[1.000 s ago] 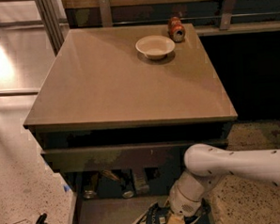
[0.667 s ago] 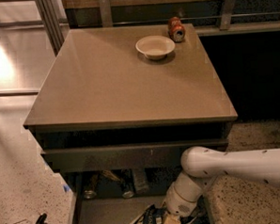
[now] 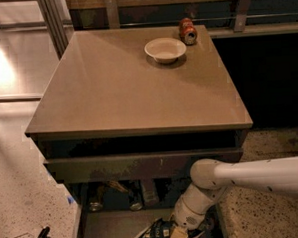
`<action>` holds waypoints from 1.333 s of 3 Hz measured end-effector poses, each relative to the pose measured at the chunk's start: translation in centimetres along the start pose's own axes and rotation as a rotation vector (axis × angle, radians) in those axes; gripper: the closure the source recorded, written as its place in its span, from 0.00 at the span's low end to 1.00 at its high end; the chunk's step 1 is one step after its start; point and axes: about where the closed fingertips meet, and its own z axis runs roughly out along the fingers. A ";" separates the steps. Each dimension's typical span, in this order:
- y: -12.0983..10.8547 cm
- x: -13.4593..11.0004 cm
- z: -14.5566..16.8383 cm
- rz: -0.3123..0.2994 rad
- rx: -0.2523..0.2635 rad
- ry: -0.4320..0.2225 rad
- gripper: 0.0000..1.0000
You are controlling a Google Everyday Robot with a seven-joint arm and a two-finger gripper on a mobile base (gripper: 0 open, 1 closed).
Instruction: Place blue chip bag into middle drawer
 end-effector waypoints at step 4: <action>-2.7 1.7 3.3 0.060 -0.041 -0.020 1.00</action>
Offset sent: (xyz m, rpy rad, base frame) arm 0.0459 0.0326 -0.0670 0.0131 0.0988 -0.0401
